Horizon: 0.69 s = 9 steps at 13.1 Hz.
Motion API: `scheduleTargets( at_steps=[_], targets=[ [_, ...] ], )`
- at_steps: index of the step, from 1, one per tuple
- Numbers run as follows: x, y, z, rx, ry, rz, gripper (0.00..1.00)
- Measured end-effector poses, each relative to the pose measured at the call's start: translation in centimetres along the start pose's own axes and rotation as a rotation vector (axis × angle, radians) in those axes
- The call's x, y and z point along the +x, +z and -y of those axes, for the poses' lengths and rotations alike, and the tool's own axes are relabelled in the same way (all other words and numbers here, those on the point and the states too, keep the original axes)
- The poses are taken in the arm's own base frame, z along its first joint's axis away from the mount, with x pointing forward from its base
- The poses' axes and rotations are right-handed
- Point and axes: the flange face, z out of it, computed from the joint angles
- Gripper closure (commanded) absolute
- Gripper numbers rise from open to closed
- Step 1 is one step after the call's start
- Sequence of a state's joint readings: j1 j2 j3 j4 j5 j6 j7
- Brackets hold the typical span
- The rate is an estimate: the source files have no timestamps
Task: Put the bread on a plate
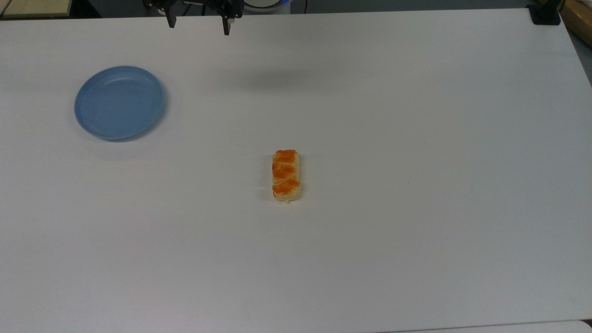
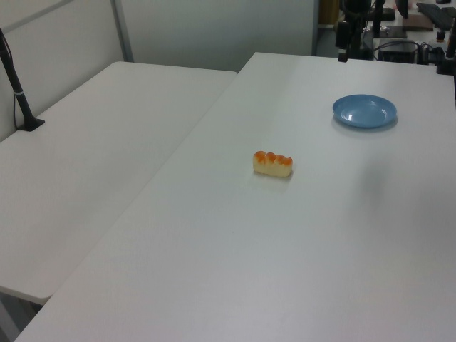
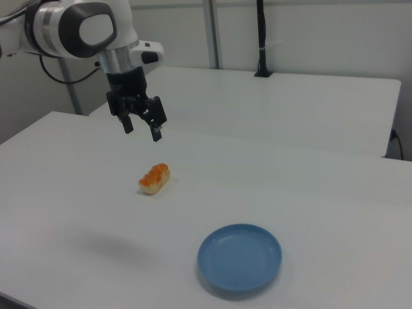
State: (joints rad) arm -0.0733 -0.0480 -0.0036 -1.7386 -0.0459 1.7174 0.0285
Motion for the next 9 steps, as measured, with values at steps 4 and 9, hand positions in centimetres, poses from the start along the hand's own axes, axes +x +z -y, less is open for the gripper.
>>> scheduleTargets(
  at_steps=[4,9],
  targets=[
    [0.9,2.3,1.4,0.025,0.006,0.042,0.0],
    [1.2,2.1,1.1,0.025,0.015,0.035,0.0]
  ],
)
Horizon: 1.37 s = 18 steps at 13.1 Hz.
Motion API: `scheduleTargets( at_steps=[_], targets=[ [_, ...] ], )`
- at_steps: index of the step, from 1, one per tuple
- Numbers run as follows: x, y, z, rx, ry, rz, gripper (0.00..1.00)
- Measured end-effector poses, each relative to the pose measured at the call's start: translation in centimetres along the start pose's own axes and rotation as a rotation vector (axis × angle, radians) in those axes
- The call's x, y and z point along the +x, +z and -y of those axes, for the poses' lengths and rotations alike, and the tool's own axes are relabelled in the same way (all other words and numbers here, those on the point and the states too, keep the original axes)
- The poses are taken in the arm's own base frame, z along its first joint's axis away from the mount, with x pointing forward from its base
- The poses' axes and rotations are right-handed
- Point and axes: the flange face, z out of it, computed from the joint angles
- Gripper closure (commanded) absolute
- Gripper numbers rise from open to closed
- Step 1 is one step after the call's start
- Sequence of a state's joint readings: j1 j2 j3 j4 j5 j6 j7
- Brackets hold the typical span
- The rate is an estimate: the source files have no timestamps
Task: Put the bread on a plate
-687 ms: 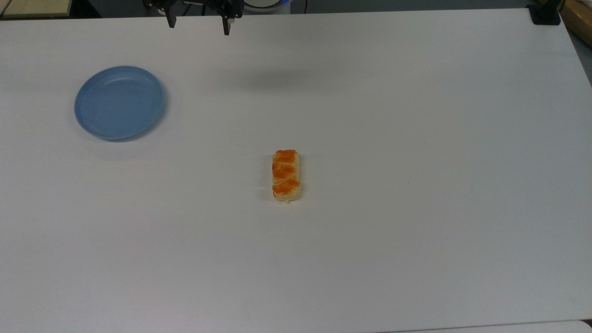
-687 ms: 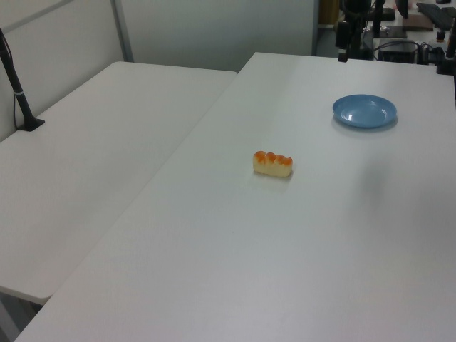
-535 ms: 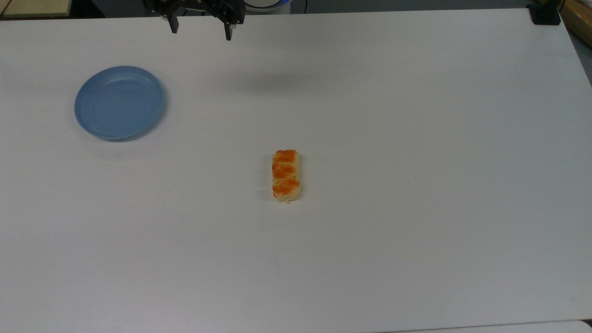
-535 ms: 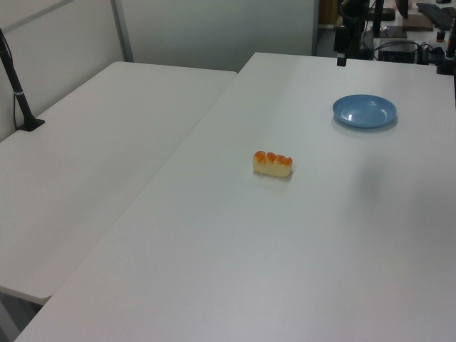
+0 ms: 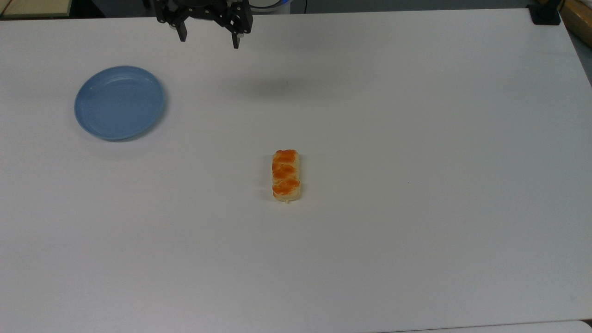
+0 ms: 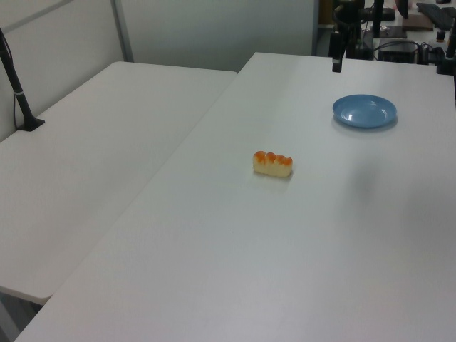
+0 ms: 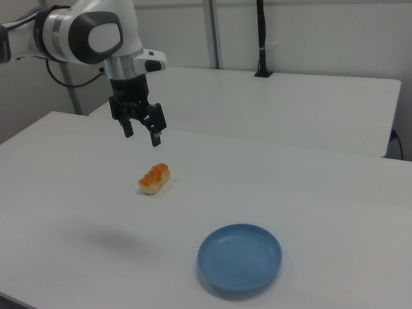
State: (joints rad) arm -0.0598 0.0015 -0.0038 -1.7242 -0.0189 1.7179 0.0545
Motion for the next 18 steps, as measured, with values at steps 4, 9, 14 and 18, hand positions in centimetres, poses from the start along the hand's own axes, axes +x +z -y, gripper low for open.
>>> scheduleTargets(
  at_steps=[4,9,14,18],
  targets=[
    [0.2,0.2,0.0,0.0,0.0,0.003,0.0],
    [0.4,0.1,0.0,0.0,0.002,0.0,0.0],
    [0.8,1.2,0.2,-0.001,0.0,0.02,0.0],
    [1.3,1.3,-0.3,-0.001,0.007,0.019,0.0]
  ],
)
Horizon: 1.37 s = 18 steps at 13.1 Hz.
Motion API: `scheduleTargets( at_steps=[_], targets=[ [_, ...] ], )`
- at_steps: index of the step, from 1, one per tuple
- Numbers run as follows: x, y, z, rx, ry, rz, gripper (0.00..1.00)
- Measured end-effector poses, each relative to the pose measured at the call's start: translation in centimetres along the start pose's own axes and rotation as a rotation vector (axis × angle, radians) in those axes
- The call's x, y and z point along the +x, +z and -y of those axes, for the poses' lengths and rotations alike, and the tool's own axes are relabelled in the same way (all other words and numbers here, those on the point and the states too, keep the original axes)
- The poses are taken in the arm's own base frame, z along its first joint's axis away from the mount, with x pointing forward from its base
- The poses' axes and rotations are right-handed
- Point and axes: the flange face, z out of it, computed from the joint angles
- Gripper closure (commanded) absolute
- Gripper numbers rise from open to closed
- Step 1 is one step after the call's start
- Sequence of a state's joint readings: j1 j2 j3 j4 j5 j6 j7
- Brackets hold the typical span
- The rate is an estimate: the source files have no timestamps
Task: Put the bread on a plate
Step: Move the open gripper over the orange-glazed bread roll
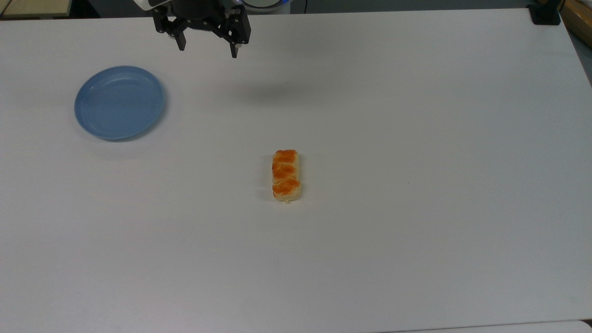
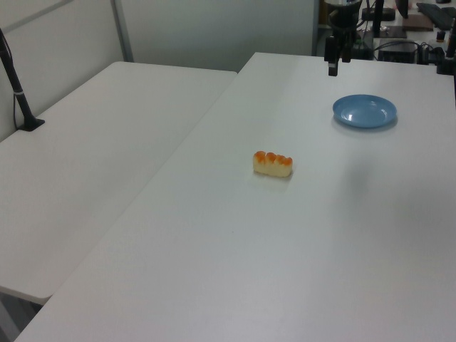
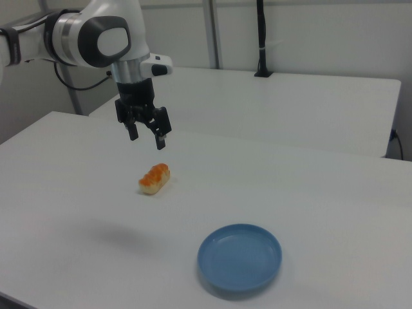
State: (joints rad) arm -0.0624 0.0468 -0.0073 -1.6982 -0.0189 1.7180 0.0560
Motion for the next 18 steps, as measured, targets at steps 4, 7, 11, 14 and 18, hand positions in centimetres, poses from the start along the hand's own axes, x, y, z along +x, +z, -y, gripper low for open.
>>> scheduleTargets(
  at_steps=[4,7,11,14,18],
  targets=[
    [1.3,2.0,0.9,-0.001,-0.015,0.02,0.0],
    [3.8,4.2,2.9,0.008,-0.041,-0.009,0.0],
    [6.5,6.5,6.4,0.021,-0.043,-0.079,0.0],
    [8.5,12.0,10.4,0.024,-0.061,-0.09,0.0],
    [9.2,16.9,14.9,0.015,-0.073,-0.089,0.0]
  ],
)
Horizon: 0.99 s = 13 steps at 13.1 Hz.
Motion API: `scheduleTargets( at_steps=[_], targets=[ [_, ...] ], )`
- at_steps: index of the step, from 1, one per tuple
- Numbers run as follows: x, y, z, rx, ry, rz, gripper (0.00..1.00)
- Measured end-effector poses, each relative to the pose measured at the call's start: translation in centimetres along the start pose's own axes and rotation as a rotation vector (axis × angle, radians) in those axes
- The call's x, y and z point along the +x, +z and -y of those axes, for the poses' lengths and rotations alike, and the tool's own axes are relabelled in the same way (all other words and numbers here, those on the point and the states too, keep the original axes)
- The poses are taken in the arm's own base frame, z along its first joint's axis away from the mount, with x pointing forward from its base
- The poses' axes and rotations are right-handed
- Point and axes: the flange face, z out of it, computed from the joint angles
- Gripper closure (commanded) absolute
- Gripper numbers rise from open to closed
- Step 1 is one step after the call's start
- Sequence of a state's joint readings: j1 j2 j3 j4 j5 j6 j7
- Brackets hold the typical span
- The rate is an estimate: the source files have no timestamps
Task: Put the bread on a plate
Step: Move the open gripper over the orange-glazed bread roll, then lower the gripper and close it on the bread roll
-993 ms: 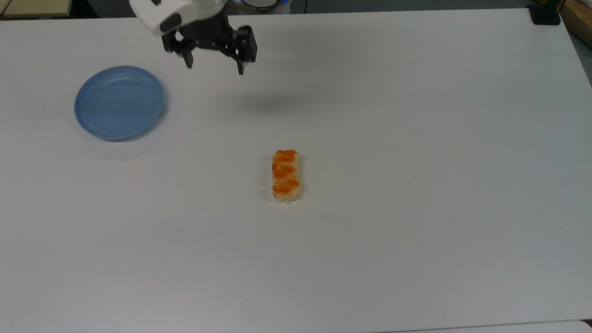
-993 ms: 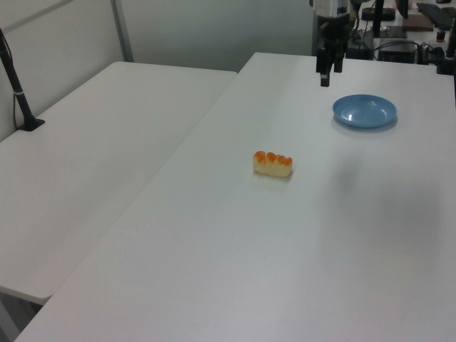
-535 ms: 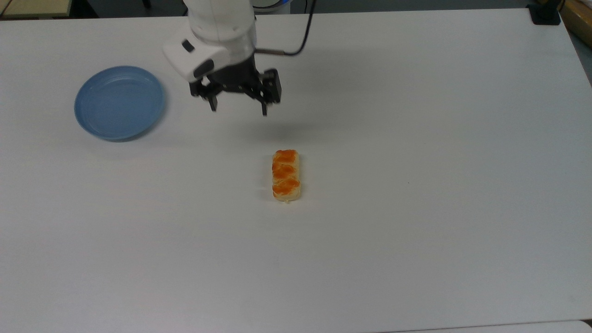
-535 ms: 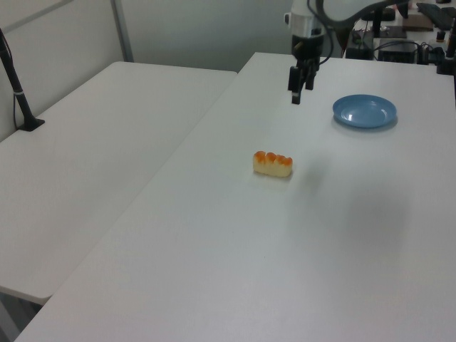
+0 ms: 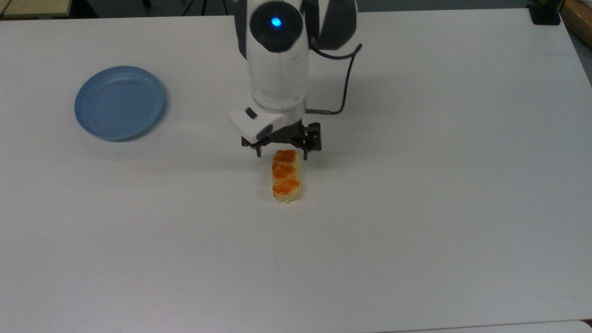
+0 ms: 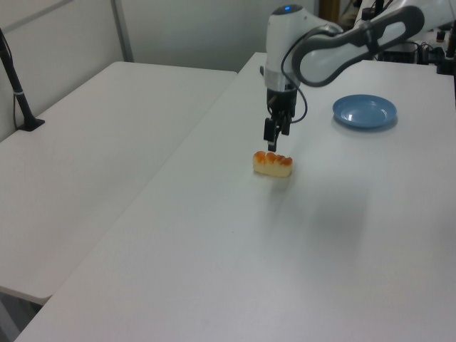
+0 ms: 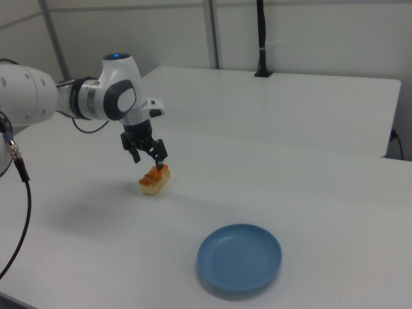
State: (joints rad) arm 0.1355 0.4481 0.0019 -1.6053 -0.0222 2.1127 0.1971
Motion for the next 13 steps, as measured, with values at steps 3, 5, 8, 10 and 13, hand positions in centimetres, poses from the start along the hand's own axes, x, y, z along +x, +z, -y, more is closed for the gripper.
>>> scheduleTargets(
  at_steps=[3,5,8,10,13],
  targets=[
    [0.4,3.7,1.2,-0.031,0.004,-0.005,0.0],
    [0.5,4.3,1.0,-0.039,0.002,0.0,0.25],
    [0.4,5.5,1.0,-0.05,-0.005,0.015,0.67],
    [0.3,6.1,1.2,-0.055,-0.012,0.023,0.72],
    [0.4,5.9,1.5,-0.056,-0.015,0.018,0.72]
  ],
)
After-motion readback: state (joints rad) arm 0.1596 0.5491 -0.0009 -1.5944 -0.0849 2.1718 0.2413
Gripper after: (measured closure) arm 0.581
